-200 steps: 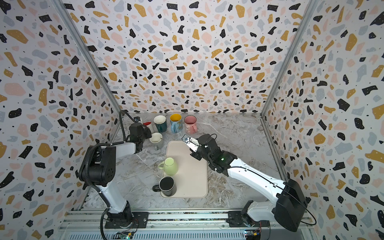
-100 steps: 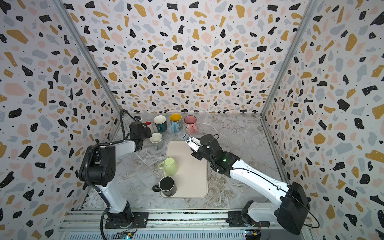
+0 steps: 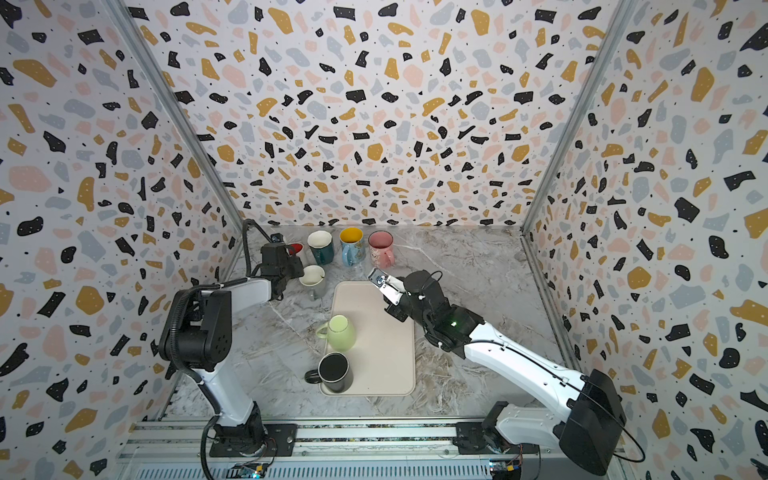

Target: Turn the mug right side up

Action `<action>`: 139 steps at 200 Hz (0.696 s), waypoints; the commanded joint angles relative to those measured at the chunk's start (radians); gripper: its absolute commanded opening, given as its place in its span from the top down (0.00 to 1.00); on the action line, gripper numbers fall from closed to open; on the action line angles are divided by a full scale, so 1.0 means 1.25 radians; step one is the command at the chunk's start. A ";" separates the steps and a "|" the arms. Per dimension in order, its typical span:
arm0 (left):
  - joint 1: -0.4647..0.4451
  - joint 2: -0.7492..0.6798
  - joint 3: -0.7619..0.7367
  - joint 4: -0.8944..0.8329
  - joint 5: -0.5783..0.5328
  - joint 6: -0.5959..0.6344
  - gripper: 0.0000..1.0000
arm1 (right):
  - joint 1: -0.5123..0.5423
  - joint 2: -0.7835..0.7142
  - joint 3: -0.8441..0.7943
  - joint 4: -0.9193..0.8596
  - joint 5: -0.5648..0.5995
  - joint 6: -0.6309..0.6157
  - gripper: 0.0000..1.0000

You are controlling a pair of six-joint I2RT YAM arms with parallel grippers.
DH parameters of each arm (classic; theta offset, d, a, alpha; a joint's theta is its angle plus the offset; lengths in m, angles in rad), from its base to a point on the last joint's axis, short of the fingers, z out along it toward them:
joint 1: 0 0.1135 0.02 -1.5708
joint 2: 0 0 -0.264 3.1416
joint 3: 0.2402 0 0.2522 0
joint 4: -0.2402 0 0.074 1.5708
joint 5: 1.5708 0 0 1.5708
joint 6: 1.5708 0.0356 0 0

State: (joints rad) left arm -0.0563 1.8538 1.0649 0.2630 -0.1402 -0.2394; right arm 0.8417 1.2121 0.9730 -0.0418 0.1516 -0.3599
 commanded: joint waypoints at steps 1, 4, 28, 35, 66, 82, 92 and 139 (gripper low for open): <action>0.003 0.008 0.026 0.005 -0.006 0.000 0.80 | -0.002 -0.031 -0.006 0.013 0.014 0.014 0.73; 0.003 0.009 0.026 0.002 -0.006 0.000 0.80 | -0.002 -0.031 -0.006 0.013 0.015 0.014 0.73; 0.003 0.015 0.035 -0.004 -0.006 -0.001 0.80 | -0.003 -0.033 -0.007 0.015 0.016 0.014 0.72; 0.003 0.018 0.038 -0.004 -0.006 0.000 0.80 | -0.002 -0.033 -0.008 0.015 0.016 0.014 0.72; 0.003 0.033 0.057 -0.047 -0.001 0.001 0.80 | -0.003 -0.034 -0.008 0.011 0.019 0.015 0.73; 0.003 0.035 0.061 -0.052 -0.003 0.000 0.80 | -0.002 -0.035 -0.008 0.012 0.020 0.016 0.72; 0.003 0.037 0.063 -0.057 -0.003 -0.001 0.80 | -0.002 -0.035 -0.009 0.011 0.022 0.015 0.72; 0.003 0.033 0.058 -0.066 -0.009 -0.005 0.76 | -0.002 -0.038 -0.010 0.011 0.022 0.016 0.72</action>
State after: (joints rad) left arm -0.0563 1.8931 1.1194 0.1768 -0.1406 -0.2401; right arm 0.8417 1.2011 0.9642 -0.0360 0.1688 -0.3565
